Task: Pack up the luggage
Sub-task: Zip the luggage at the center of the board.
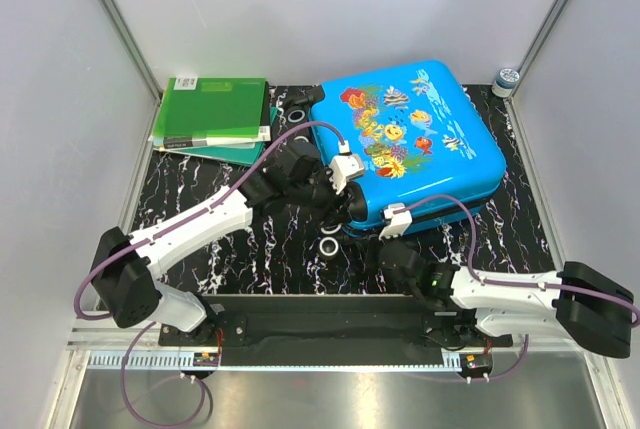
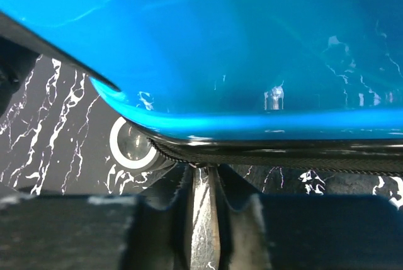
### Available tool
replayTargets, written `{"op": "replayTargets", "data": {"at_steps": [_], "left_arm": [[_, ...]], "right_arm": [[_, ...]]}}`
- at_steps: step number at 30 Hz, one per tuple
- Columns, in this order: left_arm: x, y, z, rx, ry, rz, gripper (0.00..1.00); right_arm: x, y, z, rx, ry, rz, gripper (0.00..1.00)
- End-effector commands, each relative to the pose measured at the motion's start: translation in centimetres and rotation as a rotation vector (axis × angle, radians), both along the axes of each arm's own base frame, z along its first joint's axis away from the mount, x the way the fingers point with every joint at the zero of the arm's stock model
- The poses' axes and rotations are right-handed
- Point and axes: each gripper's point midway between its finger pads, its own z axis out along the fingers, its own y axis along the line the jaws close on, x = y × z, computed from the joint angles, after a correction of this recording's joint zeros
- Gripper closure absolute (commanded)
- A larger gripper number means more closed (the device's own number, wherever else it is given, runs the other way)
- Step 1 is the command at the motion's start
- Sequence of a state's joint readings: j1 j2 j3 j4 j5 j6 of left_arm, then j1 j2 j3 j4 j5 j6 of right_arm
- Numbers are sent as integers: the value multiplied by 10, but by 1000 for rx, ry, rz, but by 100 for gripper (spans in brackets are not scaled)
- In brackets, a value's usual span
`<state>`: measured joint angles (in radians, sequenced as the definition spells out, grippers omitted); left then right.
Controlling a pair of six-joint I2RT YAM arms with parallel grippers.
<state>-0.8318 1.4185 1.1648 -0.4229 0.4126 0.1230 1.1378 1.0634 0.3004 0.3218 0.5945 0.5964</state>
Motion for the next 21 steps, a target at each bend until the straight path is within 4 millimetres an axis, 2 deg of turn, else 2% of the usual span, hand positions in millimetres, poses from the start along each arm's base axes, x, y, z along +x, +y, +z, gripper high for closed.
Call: {"op": "replayTargets", "data": {"at_steps": [1,4,12,21], "left_arm": [[-18,6,-8,43,120,27,100],[-23,-1,6,-5,131,6,100],[-18,-8,39,-73,93,1,100],[-10,-7,48,-90,79,24,100]], "right_arm": [[7,10,25,59,-50,-31,84],[5,9,28,56,-58,-35,100],[-10,22,37,52,-92,-7,100],[-25,60,57,57,-144,62,100]]}}
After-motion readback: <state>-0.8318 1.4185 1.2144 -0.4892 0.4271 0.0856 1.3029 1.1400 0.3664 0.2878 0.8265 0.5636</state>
